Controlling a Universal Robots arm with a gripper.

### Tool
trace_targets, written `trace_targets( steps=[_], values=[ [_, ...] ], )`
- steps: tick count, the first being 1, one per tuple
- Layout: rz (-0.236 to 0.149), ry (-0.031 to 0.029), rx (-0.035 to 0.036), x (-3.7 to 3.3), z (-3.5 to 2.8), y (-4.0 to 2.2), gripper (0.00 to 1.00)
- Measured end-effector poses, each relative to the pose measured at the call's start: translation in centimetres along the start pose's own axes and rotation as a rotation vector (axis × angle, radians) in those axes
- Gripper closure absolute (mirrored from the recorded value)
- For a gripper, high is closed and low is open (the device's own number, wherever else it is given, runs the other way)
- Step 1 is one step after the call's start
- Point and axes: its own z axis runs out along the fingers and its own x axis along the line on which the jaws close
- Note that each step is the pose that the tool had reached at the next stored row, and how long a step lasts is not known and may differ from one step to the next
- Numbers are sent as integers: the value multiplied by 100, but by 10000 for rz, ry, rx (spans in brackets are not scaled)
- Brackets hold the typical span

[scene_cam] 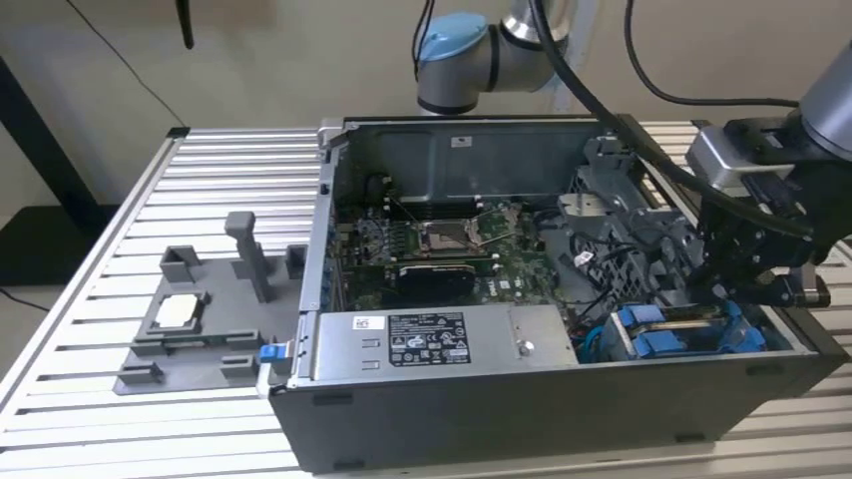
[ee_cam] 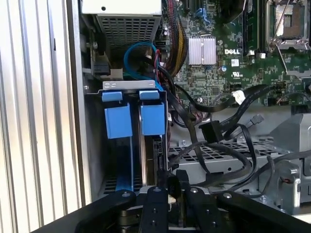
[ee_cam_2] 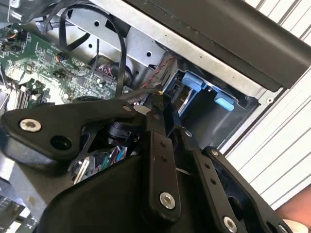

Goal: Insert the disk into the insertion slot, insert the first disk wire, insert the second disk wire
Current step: 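Insert the second disk wire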

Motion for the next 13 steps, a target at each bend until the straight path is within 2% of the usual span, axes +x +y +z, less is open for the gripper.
trace_targets(
  steps=[4,6,10,13],
  values=[
    [1,13,1,21,58,-10,80],
    [1,-5,1,36,79,-12,80],
    [1,-39,-6,56,69,-14,80],
    [2,-27,-5,70,101,-14,80]
  ],
)
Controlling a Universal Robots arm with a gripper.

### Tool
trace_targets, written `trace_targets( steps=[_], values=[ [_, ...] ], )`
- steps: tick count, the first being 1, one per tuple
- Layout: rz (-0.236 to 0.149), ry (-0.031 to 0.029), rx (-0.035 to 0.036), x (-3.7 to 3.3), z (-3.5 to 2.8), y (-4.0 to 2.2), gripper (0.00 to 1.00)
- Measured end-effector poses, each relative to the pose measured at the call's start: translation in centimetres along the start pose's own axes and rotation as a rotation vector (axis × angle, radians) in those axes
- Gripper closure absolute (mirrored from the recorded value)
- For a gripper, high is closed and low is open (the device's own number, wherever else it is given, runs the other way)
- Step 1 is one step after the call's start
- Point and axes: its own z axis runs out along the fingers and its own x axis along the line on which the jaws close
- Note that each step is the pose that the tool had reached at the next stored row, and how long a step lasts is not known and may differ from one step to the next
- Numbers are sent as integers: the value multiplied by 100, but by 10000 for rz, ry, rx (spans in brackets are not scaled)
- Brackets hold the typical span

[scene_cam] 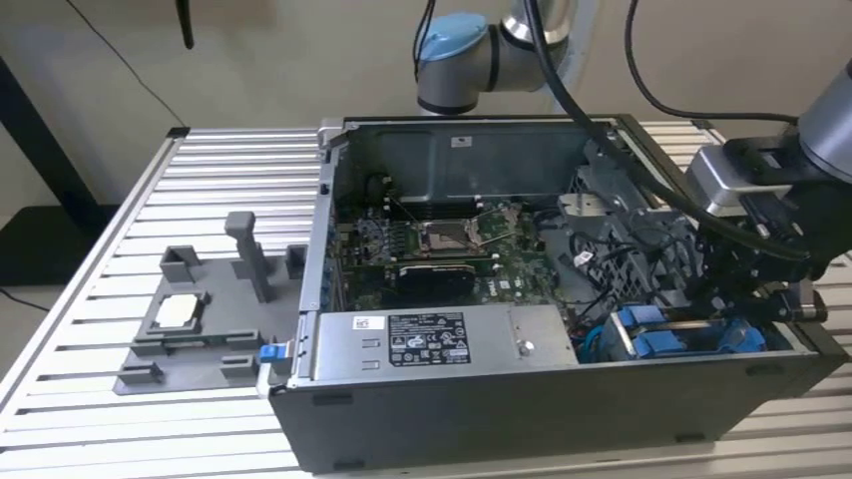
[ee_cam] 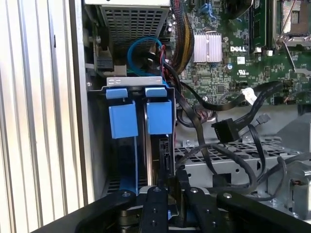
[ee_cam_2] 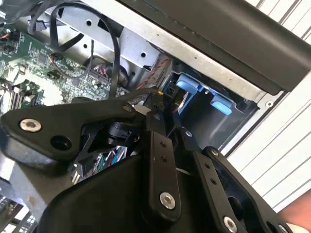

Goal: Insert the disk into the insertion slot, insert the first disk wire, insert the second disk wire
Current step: 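Insert the second disk wire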

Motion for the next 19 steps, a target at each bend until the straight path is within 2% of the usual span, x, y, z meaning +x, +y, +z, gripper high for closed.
trace_targets(
  steps=[3,5,6,7,8,9,10,11,15,19],
  values=[
    [4,-2,1,5,20,2,80],
    [4,-38,-2,-5,-48,5,79],
    [3,-26,-1,-13,-98,5,79],
    [3,-23,-1,-20,-146,6,72],
    [6,-31,-1,-25,-189,11,72],
    [12,-47,-1,-30,-228,28,72],
    [21,-83,-2,-30,-243,57,72],
    [30,-95,-1,-30,-248,86,72],
    [56,-99,3,-31,-292,200,72],
    [90,-206,2,-45,-418,280,72]
  ],
)
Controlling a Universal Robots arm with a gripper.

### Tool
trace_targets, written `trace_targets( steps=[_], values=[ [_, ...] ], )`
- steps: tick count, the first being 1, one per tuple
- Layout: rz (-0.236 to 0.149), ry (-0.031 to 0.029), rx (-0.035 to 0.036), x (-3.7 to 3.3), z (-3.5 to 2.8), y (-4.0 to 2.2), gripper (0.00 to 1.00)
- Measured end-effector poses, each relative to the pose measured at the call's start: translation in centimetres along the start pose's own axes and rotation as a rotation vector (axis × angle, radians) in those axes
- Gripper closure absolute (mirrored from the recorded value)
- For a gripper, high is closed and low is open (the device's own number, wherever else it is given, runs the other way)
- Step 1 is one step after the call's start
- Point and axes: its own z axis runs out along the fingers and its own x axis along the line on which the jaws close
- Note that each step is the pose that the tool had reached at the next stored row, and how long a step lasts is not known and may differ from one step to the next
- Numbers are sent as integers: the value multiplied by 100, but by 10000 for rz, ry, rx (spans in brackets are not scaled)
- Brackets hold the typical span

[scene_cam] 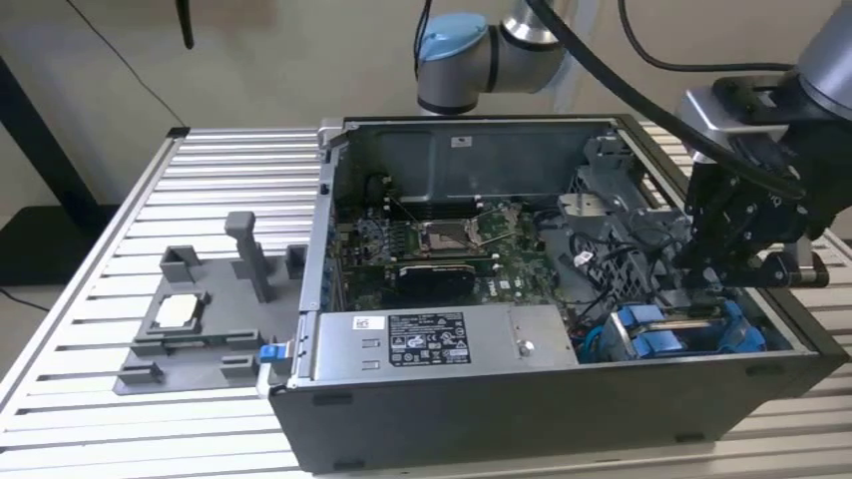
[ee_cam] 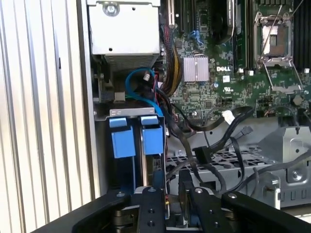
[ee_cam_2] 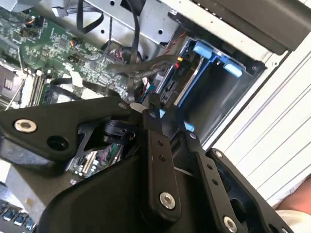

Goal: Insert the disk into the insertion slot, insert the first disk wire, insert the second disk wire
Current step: 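Insert the second disk wire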

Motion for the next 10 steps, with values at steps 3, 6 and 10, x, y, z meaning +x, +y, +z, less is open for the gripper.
trace_targets(
  steps=[3,6,10],
  values=[
    [10,-39,-1,-16,-48,81,72],
    [10,-37,-1,-81,-40,172,72],
    [10,-29,1,-168,-25,307,72]
  ],
)
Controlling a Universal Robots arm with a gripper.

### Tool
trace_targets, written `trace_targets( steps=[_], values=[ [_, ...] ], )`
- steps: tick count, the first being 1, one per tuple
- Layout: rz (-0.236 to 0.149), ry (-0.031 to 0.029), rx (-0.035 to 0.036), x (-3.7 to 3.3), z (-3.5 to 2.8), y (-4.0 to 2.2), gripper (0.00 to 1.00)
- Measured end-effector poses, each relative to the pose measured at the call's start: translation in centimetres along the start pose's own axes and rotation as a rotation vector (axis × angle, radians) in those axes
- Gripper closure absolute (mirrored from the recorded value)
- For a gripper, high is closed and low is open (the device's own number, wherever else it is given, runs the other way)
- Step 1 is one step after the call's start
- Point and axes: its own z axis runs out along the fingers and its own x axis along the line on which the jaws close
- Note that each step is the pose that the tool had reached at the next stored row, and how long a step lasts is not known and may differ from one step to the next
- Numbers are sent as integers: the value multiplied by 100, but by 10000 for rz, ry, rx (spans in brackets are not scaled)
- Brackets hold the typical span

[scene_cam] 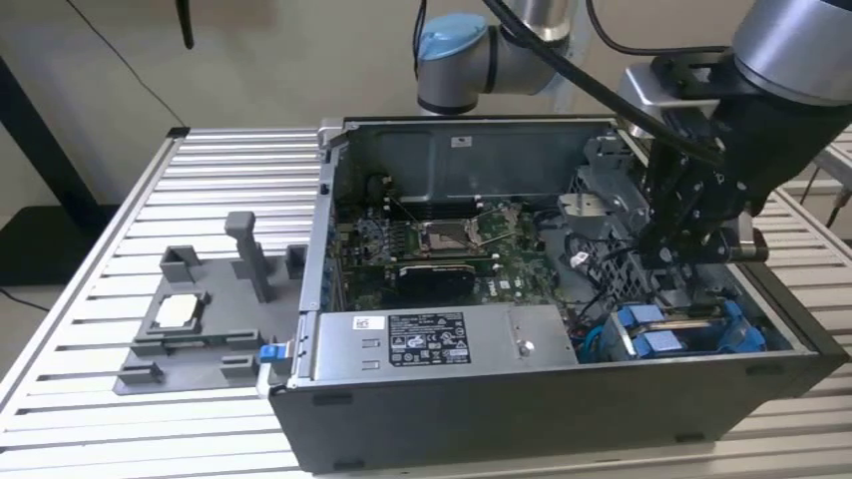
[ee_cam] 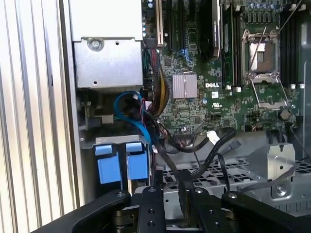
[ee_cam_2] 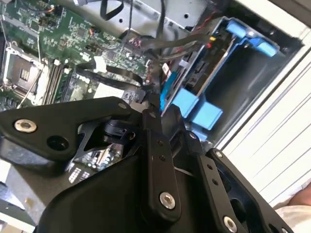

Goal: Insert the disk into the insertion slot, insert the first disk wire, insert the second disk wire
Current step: 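Insert the second disk wire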

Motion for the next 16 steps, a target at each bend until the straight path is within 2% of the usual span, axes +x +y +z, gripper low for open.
trace_targets(
  steps=[2,6,7,9,10,14,16],
  values=[
    [-1,44,6,-36,6,66,72],
    [-3,44,22,-44,-40,110,72],
    [-13,38,78,-50,-37,119,72],
    [-43,74,231,-72,-24,131,72],
    [-59,124,277,-93,-14,139,72],
    [-131,285,386,-173,33,163,72],
    [-180,390,397,-177,38,164,72]
  ],
)
